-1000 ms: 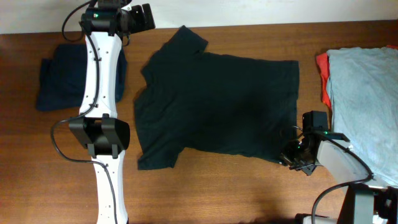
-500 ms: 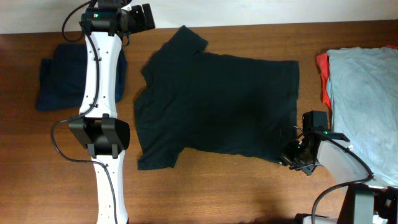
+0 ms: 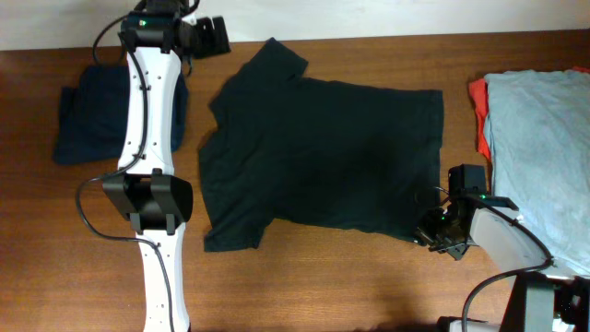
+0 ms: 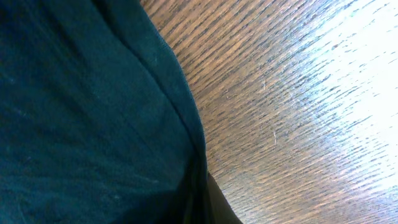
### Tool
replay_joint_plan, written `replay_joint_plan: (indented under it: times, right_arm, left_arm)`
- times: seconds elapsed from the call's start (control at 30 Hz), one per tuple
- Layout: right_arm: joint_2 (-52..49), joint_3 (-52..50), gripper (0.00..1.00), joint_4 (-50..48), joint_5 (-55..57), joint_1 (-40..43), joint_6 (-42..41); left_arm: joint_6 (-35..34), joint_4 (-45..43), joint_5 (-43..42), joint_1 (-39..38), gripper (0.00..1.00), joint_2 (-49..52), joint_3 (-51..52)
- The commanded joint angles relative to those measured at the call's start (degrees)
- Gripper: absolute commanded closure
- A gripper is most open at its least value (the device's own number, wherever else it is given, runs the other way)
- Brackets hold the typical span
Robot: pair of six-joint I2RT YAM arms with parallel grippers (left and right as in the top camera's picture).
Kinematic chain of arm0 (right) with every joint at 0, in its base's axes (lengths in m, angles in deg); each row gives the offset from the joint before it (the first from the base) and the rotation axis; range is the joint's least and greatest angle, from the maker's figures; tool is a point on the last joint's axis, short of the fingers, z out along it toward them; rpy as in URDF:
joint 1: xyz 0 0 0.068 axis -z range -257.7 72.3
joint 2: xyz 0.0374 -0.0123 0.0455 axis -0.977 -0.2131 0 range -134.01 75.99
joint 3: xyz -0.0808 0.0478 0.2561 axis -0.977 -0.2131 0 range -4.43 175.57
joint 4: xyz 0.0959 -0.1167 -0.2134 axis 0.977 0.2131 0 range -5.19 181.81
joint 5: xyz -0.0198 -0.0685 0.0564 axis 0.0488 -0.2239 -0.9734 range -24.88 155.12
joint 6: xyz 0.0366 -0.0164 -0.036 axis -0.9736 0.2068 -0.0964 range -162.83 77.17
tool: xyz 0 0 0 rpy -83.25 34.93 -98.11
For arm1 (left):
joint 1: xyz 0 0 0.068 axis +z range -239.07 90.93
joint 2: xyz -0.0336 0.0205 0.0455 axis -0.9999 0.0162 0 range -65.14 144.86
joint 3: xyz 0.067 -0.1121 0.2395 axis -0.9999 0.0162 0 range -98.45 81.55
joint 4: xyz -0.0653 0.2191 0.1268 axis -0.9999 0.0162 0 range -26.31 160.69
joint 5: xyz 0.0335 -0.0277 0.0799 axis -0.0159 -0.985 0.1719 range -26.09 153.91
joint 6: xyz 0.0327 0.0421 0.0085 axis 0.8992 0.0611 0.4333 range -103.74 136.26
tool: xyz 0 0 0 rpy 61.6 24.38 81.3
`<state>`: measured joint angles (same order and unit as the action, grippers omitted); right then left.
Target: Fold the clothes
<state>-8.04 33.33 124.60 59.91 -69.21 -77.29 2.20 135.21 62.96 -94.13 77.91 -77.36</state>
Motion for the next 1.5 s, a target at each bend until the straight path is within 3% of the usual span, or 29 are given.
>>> replay_joint_plan:
  times: [0.0,0.2,0.37,0.47,0.93,1.17,1.47]
  right_arm:
    - [-1.4,-0.6,0.89,0.4,1.4,-0.2,-0.3]
    - [-1.4,-0.6,0.87,0.4,1.4,-0.2,-0.3]
    - [-1.4,-0.6,0.96,0.4,1.4,-0.2,-0.3]
    - [-1.4,-0.6,0.96,0.4,1.4,-0.2,-0.3]
    - [-1.4,-0.6,0.96,0.5,2.0,-0.2,1.2]
    - [-1.4,-0.6,0.96,0.5,2.0,-0.2,1.2]
    - [-1.4,-0.6,0.96,0.5,2.0,-0.2,1.2]
  left_arm:
    - [1.2,6.2,-0.6,0.1,0.01,-0.3,-0.7]
    - [1.2,14.8,-0.8,-0.1,0.01,-0.3,-0.7]
    - [1.3,21.4,-0.8,-0.1,0.01,-0.3,-0.7]
    - [1.3,24.6,-0.8,-0.1,0.01,-0.3,-0.7]
    - [4.2,25.2,-1.9,-1.8,0.07,-0.7,0.7]
    - [4.5,25.2,-1.8,-2.4,0.07,-8.9,15.5]
    - [1.7,21.9,0.2,-4.2,0.07,-29.0,46.5]
